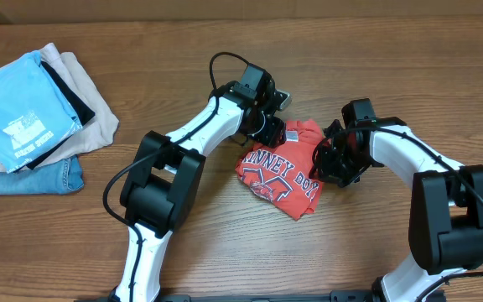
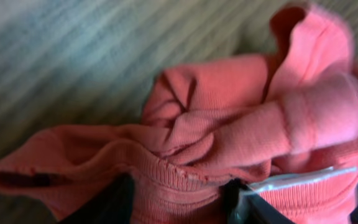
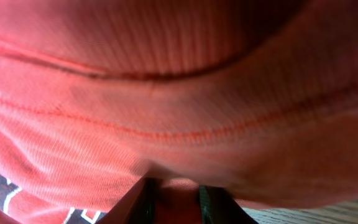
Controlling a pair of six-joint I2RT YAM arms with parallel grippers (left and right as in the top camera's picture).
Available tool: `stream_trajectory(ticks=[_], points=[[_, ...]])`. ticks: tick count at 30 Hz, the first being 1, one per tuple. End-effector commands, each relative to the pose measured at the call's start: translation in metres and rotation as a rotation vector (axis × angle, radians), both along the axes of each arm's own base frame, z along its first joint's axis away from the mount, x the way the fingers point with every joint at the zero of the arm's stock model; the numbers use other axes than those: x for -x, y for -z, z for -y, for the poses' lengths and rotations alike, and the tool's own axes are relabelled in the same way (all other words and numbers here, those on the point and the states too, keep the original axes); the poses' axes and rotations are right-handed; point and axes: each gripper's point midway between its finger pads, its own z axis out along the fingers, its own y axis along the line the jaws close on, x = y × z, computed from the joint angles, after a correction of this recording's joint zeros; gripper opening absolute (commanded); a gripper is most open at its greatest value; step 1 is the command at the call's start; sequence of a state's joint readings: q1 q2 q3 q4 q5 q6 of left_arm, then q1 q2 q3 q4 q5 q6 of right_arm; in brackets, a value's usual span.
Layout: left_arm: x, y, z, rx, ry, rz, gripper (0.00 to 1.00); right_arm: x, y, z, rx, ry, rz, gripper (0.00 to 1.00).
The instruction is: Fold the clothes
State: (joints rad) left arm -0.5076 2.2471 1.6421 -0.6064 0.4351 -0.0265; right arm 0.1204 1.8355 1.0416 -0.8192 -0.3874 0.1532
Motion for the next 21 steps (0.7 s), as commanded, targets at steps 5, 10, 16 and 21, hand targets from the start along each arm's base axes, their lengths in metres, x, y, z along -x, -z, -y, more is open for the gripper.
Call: stream_trajectory(ticks=[5, 10, 16, 21], points=[[-0.03, 0.01, -0.007, 0.015, -0.191, 0.0, 0.56, -0.009, 0.024, 0.055, 0.316, 0.04, 0.028, 0.3], [-0.043, 0.003, -0.019, 0.038, -0.255, -0.005, 0.64, -0.01, 0.024, 0.056, 0.325, 0.047, 0.031, 0.35], [-0.06, -0.067, -0.044, 0.11, -0.289, 0.067, 0.68, -0.01, 0.024, 0.056, 0.325, 0.047, 0.034, 0.4], [-0.015, -0.114, -0.06, 0.063, -0.202, 0.034, 0.59, -0.011, 0.024, 0.056, 0.325, 0.046, 0.035, 0.4]])
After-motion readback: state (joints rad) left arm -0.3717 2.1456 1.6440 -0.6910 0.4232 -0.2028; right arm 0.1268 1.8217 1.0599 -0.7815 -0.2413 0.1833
